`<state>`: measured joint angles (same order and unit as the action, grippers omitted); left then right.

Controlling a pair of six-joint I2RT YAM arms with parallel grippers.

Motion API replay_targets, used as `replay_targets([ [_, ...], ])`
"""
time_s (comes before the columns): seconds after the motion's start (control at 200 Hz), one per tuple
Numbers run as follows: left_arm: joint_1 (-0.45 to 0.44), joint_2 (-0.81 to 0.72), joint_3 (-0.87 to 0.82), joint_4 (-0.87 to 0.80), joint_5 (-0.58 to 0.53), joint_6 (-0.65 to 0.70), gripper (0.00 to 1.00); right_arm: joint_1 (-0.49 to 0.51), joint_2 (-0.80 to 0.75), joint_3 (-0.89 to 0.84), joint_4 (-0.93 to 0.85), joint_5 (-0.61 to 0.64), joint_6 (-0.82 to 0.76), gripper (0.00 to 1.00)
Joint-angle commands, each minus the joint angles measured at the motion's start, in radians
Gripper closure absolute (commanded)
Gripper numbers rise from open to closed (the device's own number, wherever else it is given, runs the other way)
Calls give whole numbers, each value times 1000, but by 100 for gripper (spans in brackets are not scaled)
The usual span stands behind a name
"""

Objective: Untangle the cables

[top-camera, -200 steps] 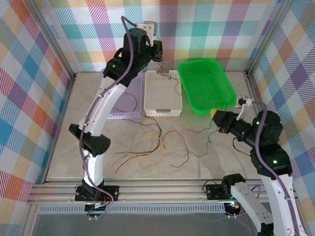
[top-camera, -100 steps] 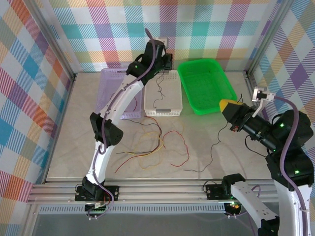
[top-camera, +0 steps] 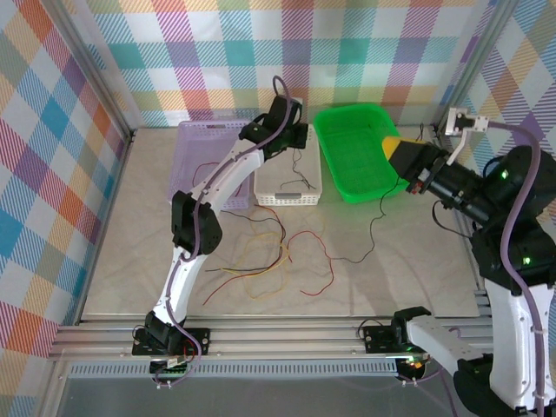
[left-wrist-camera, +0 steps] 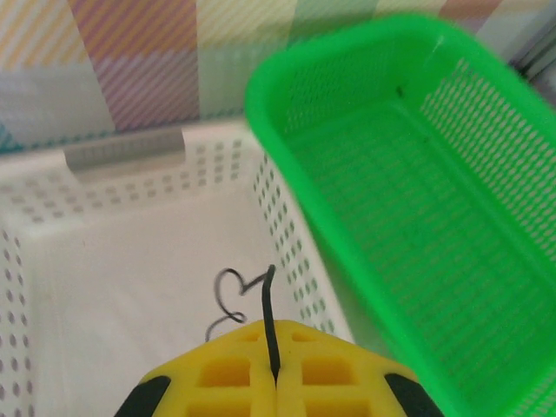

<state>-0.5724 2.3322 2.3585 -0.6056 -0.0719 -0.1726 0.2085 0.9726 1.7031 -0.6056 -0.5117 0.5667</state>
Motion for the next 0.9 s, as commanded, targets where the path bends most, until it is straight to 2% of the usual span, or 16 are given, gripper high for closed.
replay_targets([
  [0.0,6,-96,-83,38,38,-14,92,-3,62,108,-2,-29,-40,100],
  [0.21,3,-214,-326,117,44,-21,85,-3,195,225,14,-71,-22,100],
  [0.34,5,-296,-439,153,59,-24,70,-3,278,297,6,-74,-28,100],
  [0.6,5,-473,-545,136,79,-19,39,0,436,432,14,-114,-14,100],
  [0.895,8,-835,-813,148,33,-2,14,40,685,619,-51,-114,-75,100],
])
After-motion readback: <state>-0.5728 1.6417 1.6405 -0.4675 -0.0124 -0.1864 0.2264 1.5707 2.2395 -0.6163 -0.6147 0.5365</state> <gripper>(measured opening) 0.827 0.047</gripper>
